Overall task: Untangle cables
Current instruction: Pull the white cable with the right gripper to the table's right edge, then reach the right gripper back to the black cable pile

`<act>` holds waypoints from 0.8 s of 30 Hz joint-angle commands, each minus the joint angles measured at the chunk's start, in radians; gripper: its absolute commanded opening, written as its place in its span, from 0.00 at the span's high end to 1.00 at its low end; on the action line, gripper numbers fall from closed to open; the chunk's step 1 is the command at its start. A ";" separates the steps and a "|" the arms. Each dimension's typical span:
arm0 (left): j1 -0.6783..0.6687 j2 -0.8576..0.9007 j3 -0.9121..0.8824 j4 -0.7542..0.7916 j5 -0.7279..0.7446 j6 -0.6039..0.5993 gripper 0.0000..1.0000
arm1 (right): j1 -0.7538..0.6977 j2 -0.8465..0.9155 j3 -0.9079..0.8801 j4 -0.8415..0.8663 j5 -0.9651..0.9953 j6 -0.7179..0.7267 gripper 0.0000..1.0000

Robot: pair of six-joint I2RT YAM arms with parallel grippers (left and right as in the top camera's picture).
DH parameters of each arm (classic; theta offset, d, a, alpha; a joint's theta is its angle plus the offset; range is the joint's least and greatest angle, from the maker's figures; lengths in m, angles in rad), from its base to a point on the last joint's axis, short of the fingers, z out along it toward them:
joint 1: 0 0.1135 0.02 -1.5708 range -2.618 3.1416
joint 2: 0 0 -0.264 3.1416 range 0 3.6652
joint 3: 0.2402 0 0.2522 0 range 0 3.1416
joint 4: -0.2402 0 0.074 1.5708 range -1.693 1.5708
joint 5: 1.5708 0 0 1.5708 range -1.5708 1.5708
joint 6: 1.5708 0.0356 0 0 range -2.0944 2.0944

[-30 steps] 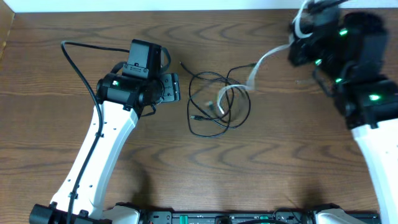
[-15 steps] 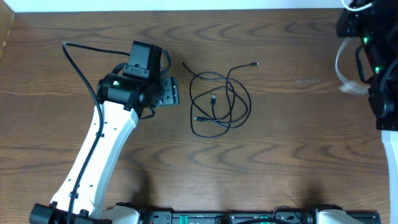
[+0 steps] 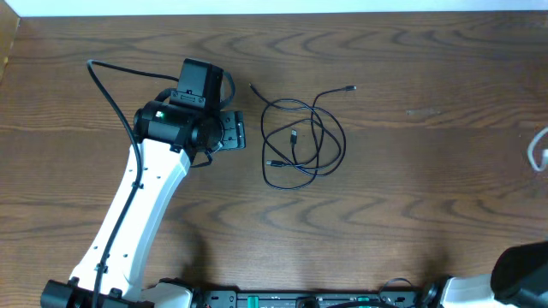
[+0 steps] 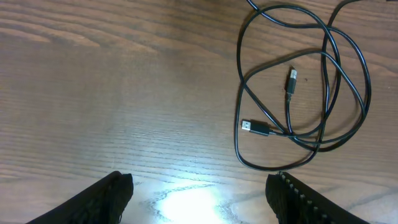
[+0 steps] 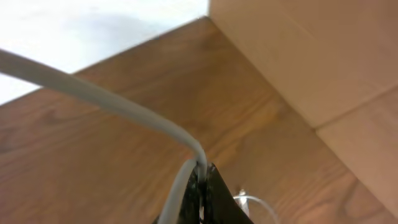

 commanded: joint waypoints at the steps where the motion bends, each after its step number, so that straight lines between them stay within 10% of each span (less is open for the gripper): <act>1: 0.004 0.004 -0.011 -0.010 -0.013 0.017 0.25 | -0.048 0.050 0.003 -0.005 0.010 -0.008 0.98; 5: 0.004 0.004 -0.011 -0.009 -0.013 0.017 0.26 | -0.070 0.085 0.003 -0.010 -0.095 -0.008 0.27; 8: 0.004 0.004 -0.011 -0.010 -0.013 0.017 0.26 | -0.050 0.085 0.003 -0.031 -0.363 -0.008 0.26; 15: 0.004 0.004 -0.011 -0.021 -0.012 0.017 0.26 | -0.177 0.103 0.003 -0.336 0.045 0.319 0.10; 24: 0.004 0.004 -0.011 -0.039 -0.013 0.017 0.26 | -0.240 0.130 0.003 -0.715 -0.176 0.243 0.01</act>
